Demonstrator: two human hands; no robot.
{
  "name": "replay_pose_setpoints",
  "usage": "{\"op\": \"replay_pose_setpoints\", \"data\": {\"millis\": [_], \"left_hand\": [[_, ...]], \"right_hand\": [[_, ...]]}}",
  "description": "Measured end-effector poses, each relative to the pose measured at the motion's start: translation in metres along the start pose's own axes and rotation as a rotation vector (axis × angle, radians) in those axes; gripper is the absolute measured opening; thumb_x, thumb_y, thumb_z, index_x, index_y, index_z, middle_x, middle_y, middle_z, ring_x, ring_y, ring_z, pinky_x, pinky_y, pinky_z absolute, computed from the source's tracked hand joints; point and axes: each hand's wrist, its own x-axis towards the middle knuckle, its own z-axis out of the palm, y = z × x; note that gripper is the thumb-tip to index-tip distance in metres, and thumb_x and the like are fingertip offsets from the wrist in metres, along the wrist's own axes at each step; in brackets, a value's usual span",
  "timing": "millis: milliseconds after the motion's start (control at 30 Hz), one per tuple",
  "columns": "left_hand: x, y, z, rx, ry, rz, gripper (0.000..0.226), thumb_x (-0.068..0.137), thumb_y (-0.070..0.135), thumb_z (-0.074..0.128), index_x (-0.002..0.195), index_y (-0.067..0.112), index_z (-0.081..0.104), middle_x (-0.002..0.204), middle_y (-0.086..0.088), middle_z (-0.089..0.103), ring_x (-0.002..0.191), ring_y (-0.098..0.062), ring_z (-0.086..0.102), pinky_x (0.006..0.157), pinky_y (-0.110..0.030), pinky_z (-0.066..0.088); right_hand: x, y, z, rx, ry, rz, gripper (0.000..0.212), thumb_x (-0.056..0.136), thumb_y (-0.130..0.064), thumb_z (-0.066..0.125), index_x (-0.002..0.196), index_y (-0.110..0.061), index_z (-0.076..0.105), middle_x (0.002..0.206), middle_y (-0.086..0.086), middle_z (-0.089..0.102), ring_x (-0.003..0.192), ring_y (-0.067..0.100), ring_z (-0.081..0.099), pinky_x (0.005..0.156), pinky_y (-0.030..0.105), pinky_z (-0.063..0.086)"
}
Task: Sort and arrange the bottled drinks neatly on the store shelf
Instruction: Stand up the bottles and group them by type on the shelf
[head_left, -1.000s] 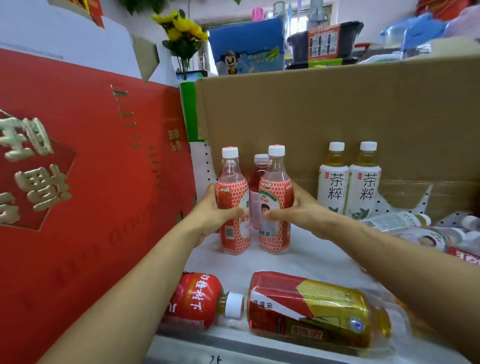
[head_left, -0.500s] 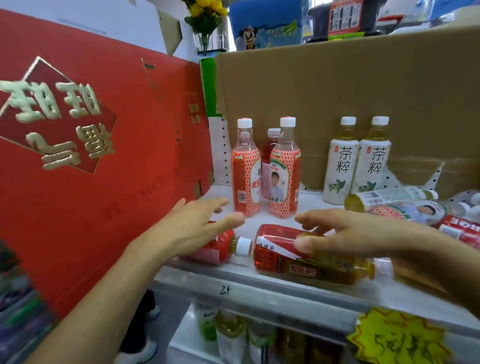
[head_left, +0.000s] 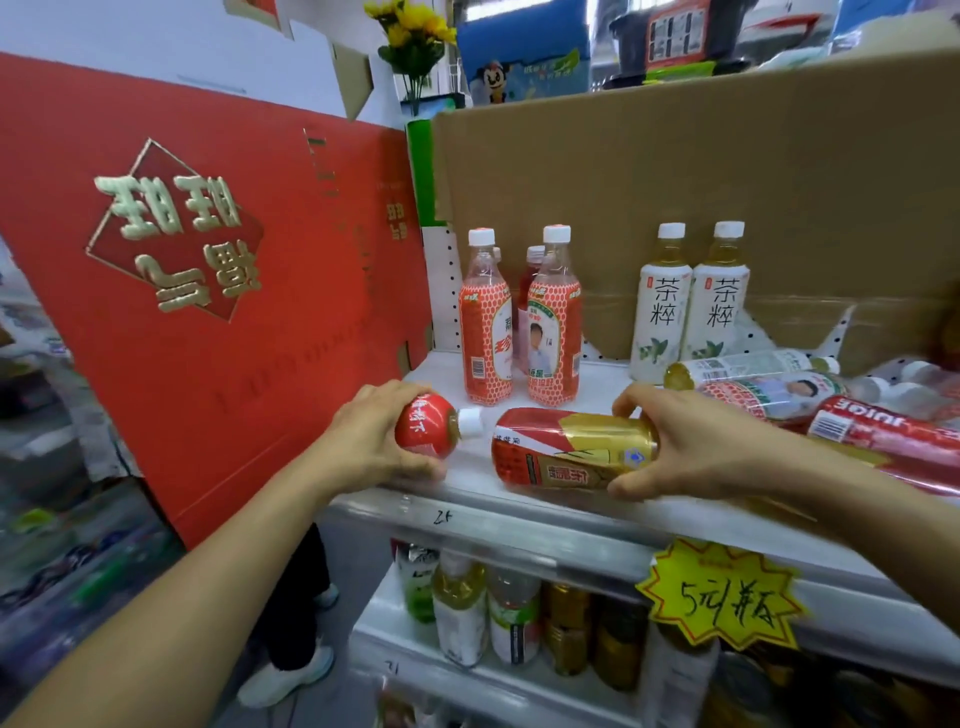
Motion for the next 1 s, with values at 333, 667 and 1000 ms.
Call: {"op": "replay_pose_setpoints", "data": {"millis": [333,667,1000], "left_hand": [[0.013,0.056,0.052,-0.986,0.193,-0.209,0.068,0.07,0.04,0.076,0.127,0.033,0.039,0.116,0.004,0.062,0.106,-0.011,0.061,0.091,-0.036,0.046],[0.054,0.064,0.067,-0.935,0.164,-0.085,0.062,0.087,0.031,0.072,0.137,0.037,0.035,0.13,0.002,0.055,0.114,-0.015,0.059,0.091,-0.036,0.05],[0.06,0.061,0.067,-0.835,0.193,-0.118,0.066,0.089,0.035,0.07,0.144,0.036,0.034,0.14,0.003,0.049,0.122,-0.016,0.054,0.104,-0.046,0.047]], "right_hand": [[0.01,0.001,-0.066,0.155,0.132,0.108,0.057,0.059,-0.043,0.091,0.1,-0.017,0.061,0.096,0.001,0.066,0.076,0.021,0.069,0.055,0.041,0.06],[0.079,-0.008,-0.051,0.539,0.329,0.034,0.073,0.066,-0.026,0.09,0.119,-0.017,0.042,0.101,0.002,0.067,0.088,0.013,0.068,0.067,0.027,0.056],[0.085,0.008,-0.036,0.598,0.267,-0.102,0.083,0.081,-0.024,0.079,0.148,-0.025,0.03,0.108,-0.018,0.058,0.099,0.0,0.061,0.08,0.016,0.051]]}}
